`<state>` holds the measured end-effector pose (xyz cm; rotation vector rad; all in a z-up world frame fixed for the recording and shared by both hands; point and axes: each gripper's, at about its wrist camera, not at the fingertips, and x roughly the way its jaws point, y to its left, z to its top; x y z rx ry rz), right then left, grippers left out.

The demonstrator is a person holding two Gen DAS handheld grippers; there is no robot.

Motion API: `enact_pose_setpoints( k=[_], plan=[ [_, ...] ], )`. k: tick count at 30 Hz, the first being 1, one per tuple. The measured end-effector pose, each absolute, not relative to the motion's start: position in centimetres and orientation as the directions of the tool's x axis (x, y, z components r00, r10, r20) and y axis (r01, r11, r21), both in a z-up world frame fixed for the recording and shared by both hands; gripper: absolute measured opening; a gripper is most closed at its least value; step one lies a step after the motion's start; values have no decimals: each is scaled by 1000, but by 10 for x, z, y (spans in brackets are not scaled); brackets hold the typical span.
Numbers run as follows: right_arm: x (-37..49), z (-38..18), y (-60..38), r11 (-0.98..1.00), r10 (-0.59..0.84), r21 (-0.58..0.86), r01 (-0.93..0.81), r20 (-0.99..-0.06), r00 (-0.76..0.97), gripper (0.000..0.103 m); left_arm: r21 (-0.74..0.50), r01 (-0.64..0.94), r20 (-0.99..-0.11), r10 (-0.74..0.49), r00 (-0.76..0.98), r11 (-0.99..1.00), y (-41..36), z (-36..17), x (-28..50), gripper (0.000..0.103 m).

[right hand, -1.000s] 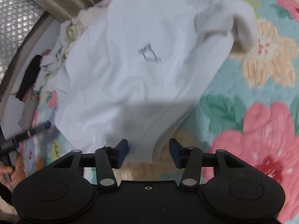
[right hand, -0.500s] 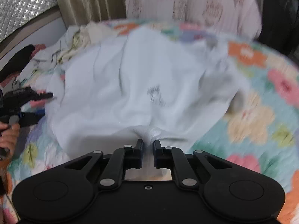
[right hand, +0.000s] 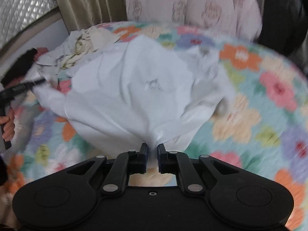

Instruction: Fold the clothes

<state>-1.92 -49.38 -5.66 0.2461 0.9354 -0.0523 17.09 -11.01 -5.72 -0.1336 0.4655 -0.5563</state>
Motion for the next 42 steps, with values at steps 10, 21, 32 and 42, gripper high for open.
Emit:
enact_pose_setpoints(
  k=[10, 21, 32, 42],
  plan=[
    [-32, -98, -440, 950, 304, 303, -80, -835, 458, 12, -162, 391, -571, -409, 712, 906, -46, -83, 94, 8],
    [-36, -102, -419, 961, 277, 241, -136, -849, 449, 14, -225, 289, -535, -366, 761, 930, -31, -72, 101, 9],
    [-41, -122, -430, 981, 191, 158, -115, -892, 409, 26, -21, 218, -697, -170, 697, 976, -47, -111, 102, 27],
    [-48, -115, -524, 974, 23, 139, 176, -843, 537, 32, -236, 544, -618, -556, 555, 805, -99, -71, 72, 41]
  ],
)
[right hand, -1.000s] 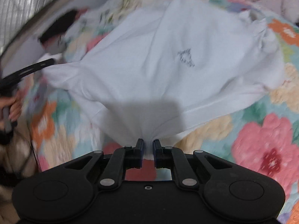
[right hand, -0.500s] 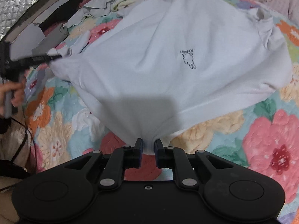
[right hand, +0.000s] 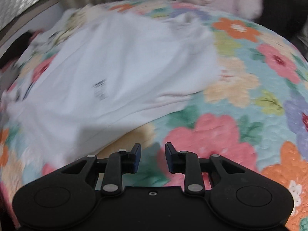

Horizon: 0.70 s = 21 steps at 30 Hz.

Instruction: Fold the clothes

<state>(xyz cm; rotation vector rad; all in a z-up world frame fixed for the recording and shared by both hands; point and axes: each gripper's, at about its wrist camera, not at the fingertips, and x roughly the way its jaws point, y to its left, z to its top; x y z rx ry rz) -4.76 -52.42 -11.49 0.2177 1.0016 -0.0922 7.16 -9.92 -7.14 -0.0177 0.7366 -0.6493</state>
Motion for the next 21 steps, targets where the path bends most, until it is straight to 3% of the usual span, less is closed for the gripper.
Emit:
enact_pose_setpoints(
  k=[4, 6, 8, 12, 13, 15, 21],
  plan=[
    [-39, -117, -542, 974, 26, 143, 174, -837, 546, 32, -286, 759, -672, -687, 276, 585, -172, -96, 51, 42],
    [-35, -121, -544, 981, 62, 151, 119, -836, 545, 32, -209, 864, -728, -662, 175, 458, -212, -113, 36, 48],
    [-34, -127, -542, 982, 93, 164, 89, -842, 532, 32, -119, 937, -780, -615, 117, 328, -248, -129, 19, 49],
    [-34, -136, -539, 987, 89, 147, 71, -849, 520, 33, 3, 976, -792, -596, 135, 217, -288, -149, 4, 52],
    [-34, -138, -540, 986, 87, 149, 78, -850, 520, 34, 5, 973, -798, -585, 144, 232, -292, -153, 8, 48],
    [-33, -141, -542, 984, 81, 150, 93, -851, 519, 36, -64, 937, -811, -565, 150, 342, -293, -154, 30, 11],
    [-26, -137, -551, 985, 11, 102, 140, -842, 539, 41, -291, 740, -744, -630, 223, 607, -245, -139, 115, 6]
  ],
)
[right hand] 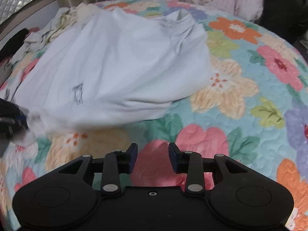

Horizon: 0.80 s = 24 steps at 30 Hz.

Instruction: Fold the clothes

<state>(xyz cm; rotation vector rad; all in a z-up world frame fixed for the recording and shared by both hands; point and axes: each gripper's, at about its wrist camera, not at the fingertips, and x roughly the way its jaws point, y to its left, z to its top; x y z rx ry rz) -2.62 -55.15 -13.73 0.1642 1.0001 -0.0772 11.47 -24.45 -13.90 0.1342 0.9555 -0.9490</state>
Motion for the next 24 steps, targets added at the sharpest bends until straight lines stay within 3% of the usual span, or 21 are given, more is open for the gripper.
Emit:
enact_pose_setpoints(
  k=[5, 8, 17, 20, 24],
  plan=[
    [-13, -115, -549, 983, -39, 66, 170, -833, 551, 47, -461, 558, -675, -681, 285, 690, -192, -132, 178, 6],
    [-5, -100, -544, 981, -37, 83, 175, -807, 589, 62, -522, 510, -645, -708, 287, 683, -171, -136, 190, 5],
    [30, -124, -564, 840, 82, 395, 372, -770, 633, 62, -579, 512, -617, -751, 234, 635, -183, -155, 197, 5],
    [40, -138, -578, 730, 185, 554, 400, -724, 665, 62, -613, 499, -605, -770, 203, 613, -185, -162, 199, 4],
    [59, -147, -579, 695, 210, 585, 418, -721, 660, 62, -619, 501, -603, -775, 189, 604, -187, -165, 204, 4]
  ],
)
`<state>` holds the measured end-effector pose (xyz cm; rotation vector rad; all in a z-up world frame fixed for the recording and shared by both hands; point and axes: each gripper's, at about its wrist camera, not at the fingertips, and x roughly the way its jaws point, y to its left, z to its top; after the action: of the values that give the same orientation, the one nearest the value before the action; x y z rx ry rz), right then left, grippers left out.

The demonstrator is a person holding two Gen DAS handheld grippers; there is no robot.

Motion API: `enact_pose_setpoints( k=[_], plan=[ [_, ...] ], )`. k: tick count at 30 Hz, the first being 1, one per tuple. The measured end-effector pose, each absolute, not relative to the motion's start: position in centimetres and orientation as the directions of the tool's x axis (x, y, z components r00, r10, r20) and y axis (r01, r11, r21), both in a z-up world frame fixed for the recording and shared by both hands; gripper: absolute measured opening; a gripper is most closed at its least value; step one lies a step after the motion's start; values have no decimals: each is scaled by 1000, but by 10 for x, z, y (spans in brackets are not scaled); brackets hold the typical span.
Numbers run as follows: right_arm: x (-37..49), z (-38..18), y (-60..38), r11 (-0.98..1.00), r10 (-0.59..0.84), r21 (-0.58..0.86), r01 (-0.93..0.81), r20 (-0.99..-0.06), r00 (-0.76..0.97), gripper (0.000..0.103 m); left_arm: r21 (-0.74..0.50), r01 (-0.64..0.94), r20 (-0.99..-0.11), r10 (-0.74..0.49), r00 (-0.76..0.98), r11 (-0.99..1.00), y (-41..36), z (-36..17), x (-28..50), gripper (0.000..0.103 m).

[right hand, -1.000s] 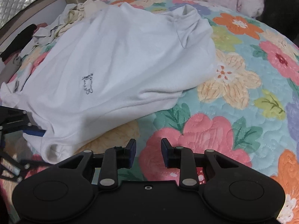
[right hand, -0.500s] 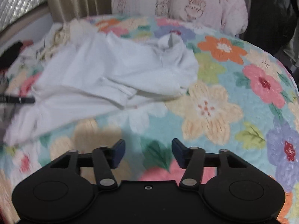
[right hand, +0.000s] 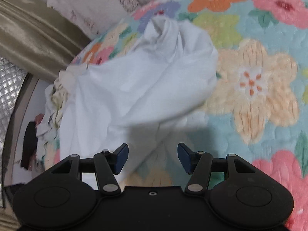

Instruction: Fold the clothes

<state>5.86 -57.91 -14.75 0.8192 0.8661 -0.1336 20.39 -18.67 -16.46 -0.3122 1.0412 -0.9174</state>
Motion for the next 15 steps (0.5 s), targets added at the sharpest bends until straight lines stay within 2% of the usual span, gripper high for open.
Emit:
enact_pose_setpoints(
  k=[4, 8, 9, 10, 11, 13, 15],
  plan=[
    [78, -159, -579, 679, 273, 614, 403, -720, 637, 63, -637, 495, -596, -785, 170, 591, -189, -168, 205, 4],
    [94, -167, -574, 679, 245, 591, 435, -741, 625, 63, -603, 519, -622, -765, 170, 606, -199, -171, 201, 5],
    [96, -165, -573, 688, 226, 576, 441, -748, 624, 49, -582, 531, -636, -752, 176, 616, -202, -172, 199, 7],
    [99, -162, -572, 700, 209, 559, 444, -756, 620, 24, -540, 555, -657, -729, 192, 633, -207, -172, 196, 8],
    [102, -155, -572, 726, 202, 529, 439, -775, 600, 21, -499, 577, -676, -707, 209, 647, -212, -172, 193, 8],
    [106, -134, -569, 787, 176, 474, 396, -787, 591, 11, -501, 584, -672, -712, 202, 639, -215, -171, 189, 8],
    [107, -109, -565, 847, 146, 415, 332, -782, 606, 10, -518, 591, -659, -729, 185, 618, -217, -167, 186, 6]
  ],
)
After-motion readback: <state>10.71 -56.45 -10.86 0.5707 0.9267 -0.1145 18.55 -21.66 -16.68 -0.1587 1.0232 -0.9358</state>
